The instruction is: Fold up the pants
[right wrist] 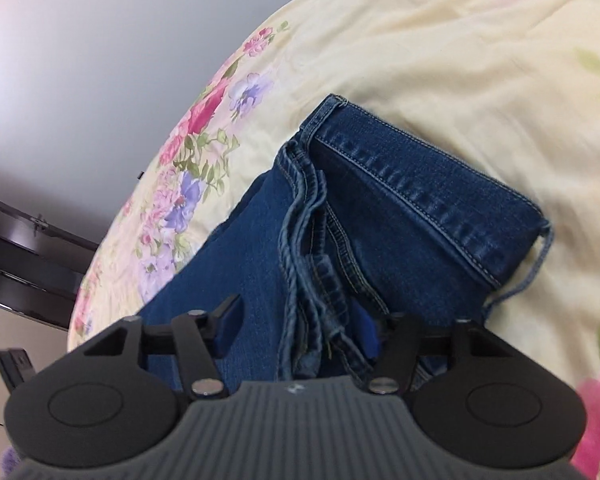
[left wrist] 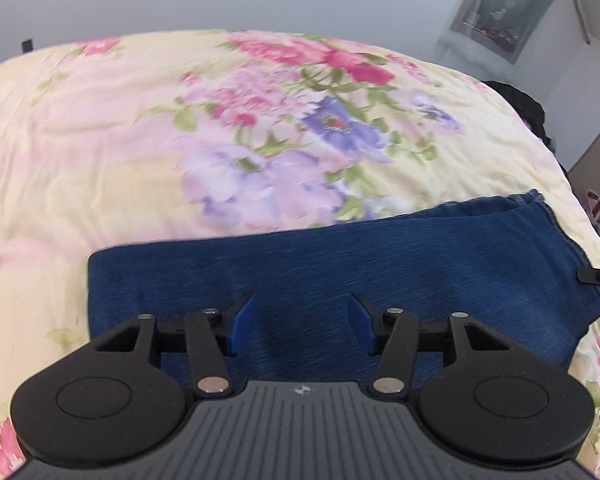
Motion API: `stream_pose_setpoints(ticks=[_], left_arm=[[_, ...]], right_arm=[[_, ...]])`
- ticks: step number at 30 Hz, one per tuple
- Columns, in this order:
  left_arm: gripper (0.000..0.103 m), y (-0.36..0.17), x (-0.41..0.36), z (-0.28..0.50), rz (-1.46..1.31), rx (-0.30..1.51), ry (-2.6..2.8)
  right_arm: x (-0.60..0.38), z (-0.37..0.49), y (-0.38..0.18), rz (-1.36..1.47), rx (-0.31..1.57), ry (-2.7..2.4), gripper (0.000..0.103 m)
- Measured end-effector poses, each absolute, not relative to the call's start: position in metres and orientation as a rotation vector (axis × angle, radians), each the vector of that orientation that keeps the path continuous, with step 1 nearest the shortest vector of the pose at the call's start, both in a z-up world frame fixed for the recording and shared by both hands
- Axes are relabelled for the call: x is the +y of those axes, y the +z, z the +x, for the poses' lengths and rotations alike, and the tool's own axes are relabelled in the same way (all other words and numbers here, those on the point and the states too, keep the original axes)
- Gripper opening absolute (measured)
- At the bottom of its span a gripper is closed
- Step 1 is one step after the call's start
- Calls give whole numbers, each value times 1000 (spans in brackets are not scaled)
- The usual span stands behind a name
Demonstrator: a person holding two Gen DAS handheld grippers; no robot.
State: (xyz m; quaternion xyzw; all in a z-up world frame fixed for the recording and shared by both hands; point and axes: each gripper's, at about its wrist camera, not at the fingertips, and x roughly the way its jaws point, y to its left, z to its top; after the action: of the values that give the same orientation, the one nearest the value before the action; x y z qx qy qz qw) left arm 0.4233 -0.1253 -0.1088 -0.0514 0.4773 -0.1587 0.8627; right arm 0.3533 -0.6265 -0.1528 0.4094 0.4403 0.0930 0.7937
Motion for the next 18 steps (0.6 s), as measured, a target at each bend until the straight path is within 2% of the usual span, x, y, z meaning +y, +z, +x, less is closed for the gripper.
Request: stream_pose_setpoints(ticks=[1,4,8,11,18], left_arm=[[62,-112,-120,424,-127,1005,-326],[60,-118,-105,425,-183,1006,-319],[60,-112,-93,421,-183,973,-310],[60,-103,-84,417,-176,924,-292],[60,-87,-57,419,-209,866,-247]], right_arm=[[-629,356,-157,906,939,191,27],[-629,359,-161,936,926,195,18],[-610,364,-134,743,920,166,14],[-574,369,-95,460,911,131,11],[-496,366,1,-103,723,105,8]])
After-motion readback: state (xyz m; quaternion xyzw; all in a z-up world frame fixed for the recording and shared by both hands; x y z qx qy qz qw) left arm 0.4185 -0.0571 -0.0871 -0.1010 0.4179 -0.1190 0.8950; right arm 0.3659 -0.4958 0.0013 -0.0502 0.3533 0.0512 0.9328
